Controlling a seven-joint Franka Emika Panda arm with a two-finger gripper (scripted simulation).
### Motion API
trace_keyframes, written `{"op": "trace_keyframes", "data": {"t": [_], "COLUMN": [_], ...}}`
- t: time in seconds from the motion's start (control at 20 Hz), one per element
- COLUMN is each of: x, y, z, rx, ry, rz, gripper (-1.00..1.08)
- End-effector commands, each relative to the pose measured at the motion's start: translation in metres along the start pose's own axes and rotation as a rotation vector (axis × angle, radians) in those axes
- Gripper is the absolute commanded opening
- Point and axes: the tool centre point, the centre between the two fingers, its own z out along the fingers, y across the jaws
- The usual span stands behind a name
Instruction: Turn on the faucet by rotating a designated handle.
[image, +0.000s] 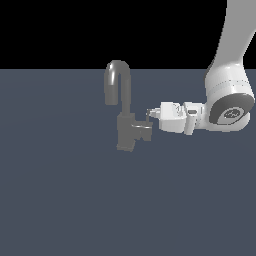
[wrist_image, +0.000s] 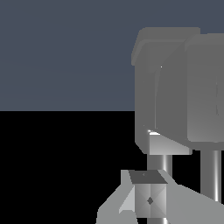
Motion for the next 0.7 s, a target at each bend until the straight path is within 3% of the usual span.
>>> {"op": "trace_keyframes", "data": {"t": [0.0,0.65], "x": [-0.001,-0.010], "y": [0.005,0.043], "z": [0.000,0.001], "rx": [0.000,0.000], "ry": [0.000,-0.001], "rz": [0.000,0.000], "gripper": [-1.00,-1.00]}}
